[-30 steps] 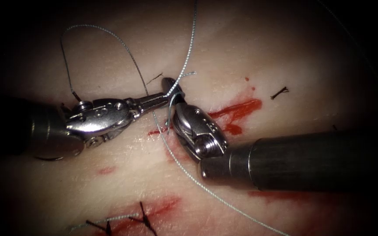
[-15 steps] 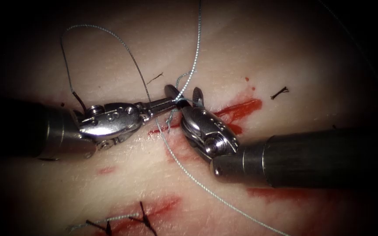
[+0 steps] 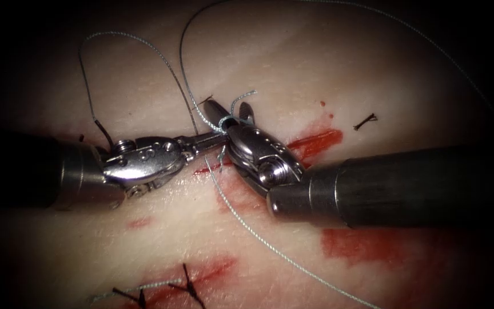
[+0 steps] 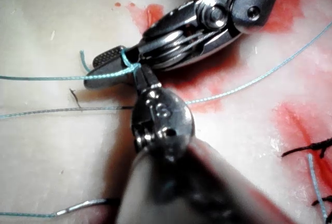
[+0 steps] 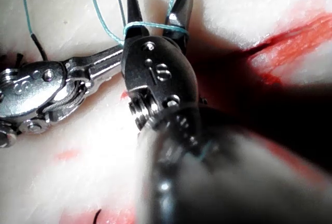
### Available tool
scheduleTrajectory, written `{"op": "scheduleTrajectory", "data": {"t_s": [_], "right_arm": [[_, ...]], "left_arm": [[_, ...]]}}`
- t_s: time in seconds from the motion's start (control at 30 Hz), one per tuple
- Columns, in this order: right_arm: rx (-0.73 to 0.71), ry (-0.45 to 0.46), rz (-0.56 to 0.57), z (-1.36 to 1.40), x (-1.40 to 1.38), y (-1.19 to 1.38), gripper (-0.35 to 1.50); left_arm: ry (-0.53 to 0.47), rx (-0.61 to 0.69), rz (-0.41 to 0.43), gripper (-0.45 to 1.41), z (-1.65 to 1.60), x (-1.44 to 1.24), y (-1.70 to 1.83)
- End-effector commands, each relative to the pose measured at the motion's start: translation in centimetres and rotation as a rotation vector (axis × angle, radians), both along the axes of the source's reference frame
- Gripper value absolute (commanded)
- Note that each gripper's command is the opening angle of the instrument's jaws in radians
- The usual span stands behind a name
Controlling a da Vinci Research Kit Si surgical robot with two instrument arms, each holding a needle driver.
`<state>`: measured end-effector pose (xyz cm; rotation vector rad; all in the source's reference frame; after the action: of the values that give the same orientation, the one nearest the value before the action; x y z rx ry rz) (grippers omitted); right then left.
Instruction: Wound Closure
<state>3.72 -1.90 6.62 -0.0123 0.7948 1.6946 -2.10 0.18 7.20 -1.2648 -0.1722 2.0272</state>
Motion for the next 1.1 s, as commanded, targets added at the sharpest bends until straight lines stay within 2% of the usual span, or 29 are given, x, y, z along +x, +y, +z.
{"op": "scheduleTrajectory", "data": {"t_s": [0.03,0.33,0.43,0.6,0.7,0.77,0.8,1.1], "right_arm": [[0.004,0.002,-0.002,0.06,0.09,0.01,0.47],[0.046,-0.036,-0.008,0.10,0.07,-0.02,0.53],[0.058,-0.056,-0.005,0.11,0.07,-0.04,0.64],[0.081,-0.078,-0.012,0.15,0.06,-0.07,0.59],[0.082,-0.073,-0.019,0.15,0.06,-0.07,0.41],[0.087,-0.070,-0.023,0.15,0.06,-0.07,0.04],[0.085,-0.060,-0.029,0.15,0.06,-0.07,-0.35],[0.019,-0.003,-0.028,0.09,0.03,-0.10,-0.35]], "left_arm": [[-0.001,0.001,0.001,-0.45,0.05,-0.04,-0.03],[0.002,0.002,0.002,-0.45,0.04,-0.04,-0.04],[0.001,0.003,0.002,-0.45,0.04,-0.05,-0.04],[0.002,0.003,0.001,-0.45,0.02,-0.07,-0.05],[0.000,0.004,0.003,-0.45,0.01,-0.07,-0.06],[0.000,0.004,0.004,-0.45,0.01,-0.08,-0.06],[0.000,0.004,0.004,-0.45,0.01,-0.08,-0.06],[-0.003,0.005,0.010,-0.45,0.03,-0.03,-0.04]]}}
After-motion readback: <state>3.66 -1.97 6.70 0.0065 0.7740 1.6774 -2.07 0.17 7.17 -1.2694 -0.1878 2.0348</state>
